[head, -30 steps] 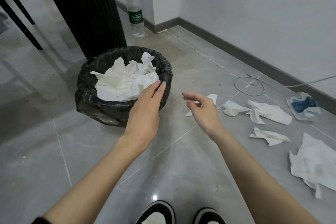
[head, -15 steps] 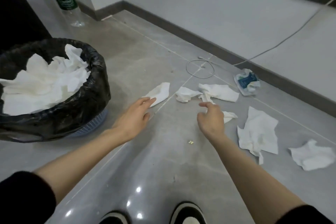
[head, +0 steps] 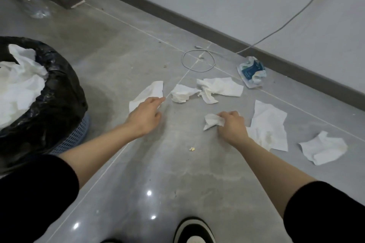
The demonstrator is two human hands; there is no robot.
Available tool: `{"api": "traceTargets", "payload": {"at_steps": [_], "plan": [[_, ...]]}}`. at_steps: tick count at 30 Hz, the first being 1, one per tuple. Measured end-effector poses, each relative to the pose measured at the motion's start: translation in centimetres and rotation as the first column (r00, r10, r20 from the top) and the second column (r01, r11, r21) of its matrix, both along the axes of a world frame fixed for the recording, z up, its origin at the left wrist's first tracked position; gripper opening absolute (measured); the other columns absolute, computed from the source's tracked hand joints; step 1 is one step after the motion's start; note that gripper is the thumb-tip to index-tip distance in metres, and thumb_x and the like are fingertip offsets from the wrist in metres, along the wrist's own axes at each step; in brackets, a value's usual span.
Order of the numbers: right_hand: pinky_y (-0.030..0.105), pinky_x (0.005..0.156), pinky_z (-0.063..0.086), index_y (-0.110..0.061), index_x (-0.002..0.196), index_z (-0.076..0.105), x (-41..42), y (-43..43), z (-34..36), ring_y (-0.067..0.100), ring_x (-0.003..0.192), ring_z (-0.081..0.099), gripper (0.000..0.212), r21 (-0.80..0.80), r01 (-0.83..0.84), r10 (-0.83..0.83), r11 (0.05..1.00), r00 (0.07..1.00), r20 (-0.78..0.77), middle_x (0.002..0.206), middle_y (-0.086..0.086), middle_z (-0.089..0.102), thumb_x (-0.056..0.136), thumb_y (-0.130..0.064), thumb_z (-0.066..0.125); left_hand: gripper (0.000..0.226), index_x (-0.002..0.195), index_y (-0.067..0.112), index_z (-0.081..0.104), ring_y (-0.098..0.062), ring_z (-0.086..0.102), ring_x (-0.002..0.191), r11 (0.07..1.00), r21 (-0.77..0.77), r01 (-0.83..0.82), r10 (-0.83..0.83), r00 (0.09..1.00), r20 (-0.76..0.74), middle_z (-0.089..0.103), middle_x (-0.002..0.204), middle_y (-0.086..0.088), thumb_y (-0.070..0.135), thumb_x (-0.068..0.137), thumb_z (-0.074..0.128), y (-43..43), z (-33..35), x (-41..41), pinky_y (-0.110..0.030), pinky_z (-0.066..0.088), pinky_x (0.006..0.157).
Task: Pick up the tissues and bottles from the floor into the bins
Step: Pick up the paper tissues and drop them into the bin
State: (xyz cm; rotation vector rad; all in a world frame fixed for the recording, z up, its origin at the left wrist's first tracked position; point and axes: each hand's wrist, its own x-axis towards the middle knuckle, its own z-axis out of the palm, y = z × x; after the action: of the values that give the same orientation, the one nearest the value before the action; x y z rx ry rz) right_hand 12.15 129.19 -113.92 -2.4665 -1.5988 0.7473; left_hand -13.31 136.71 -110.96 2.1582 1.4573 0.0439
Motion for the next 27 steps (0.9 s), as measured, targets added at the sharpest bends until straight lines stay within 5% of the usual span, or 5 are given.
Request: {"api": "traceTargets", "payload": {"at_steps": [3, 7, 15, 19, 27], "plan": [[0.035, 0.085, 0.041, -0.015, 0.112, 0.065, -0.5, -0.4, -0.6, 0.036, 0.105, 0.053, 0.028, 0.072, -0.035, 0.032, 0.997, 0.998, 0.047, 0.114, 0.014, 0.053, 0.088, -0.009, 0.05, 0.056, 0.147, 0.02, 0.029, -0.022, 0.031, 0.138, 1.0, -0.026, -0.001, 0.001, 0.999, 0.032, 0.033, 0.15, -0.006, 0.013, 0.093, 0.044, -0.4, -0.4, 0.6, -0.033, 0.029, 0.112], [0.028, 0.067, 0.038, -0.014, 0.095, 0.07, -1.8, -0.4, -0.1, 0.025, 0.088, 0.06, 0.015, 0.145, 0.015, 0.011, 0.989, 0.985, -0.175, 0.092, 0.008, 0.066, 0.086, -0.012, 0.058, 0.053, 0.146, 0.019, 0.032, -0.019, 0.03, 0.139, 0.999, -0.043, -0.017, 0.021, 0.996, 0.092, 0.036, 0.149, -0.005, 0.016, 0.095, 0.046, -1.3, -0.6, 1.0, -0.026, 0.023, 0.11], [0.015, 0.065, 0.046, -0.017, 0.085, 0.046, -6.6, -0.4, 2.4, 0.008, 0.068, 0.057, 0.028, 0.283, 0.077, 0.086, 0.956, 0.849, -0.521, 0.084, 0.005, 0.066, 0.073, -0.002, 0.067, 0.063, 0.143, 0.03, 0.037, -0.017, 0.052, 0.119, 0.97, -0.244, -0.017, 0.092, 0.949, 0.3, 0.044, 0.143, 0.003, 0.032, 0.087, 0.065, -3.7, 0.4, 2.1, -0.024, 0.041, 0.095], [0.034, 0.067, 0.053, -0.015, 0.084, 0.05, -8.3, -0.1, 3.2, 0.017, 0.067, 0.06, 0.031, 0.303, 0.099, 0.118, 0.948, 0.774, -0.622, 0.083, 0.008, 0.062, 0.069, 0.005, 0.067, 0.065, 0.139, 0.028, 0.044, -0.008, 0.059, 0.102, 0.955, -0.287, -0.076, 0.179, 0.918, 0.354, 0.055, 0.129, 0.008, 0.032, 0.081, 0.072, -4.4, 0.3, 1.6, -0.018, 0.043, 0.087], [0.031, 0.078, 0.053, -0.021, 0.091, 0.051, -8.8, 1.7, 4.4, 0.02, 0.092, 0.064, 0.034, 0.221, 0.103, 0.104, 0.97, 0.644, -0.758, 0.095, -0.002, 0.063, 0.073, 0.003, 0.067, 0.021, 0.103, 0.015, 0.073, 0.015, 0.059, 0.065, 0.948, -0.249, -0.197, 0.297, 0.827, 0.478, 0.072, 0.092, 0.006, 0.012, 0.082, 0.07, -3.1, 0.9, 0.1, -0.001, 0.042, 0.063]]}}
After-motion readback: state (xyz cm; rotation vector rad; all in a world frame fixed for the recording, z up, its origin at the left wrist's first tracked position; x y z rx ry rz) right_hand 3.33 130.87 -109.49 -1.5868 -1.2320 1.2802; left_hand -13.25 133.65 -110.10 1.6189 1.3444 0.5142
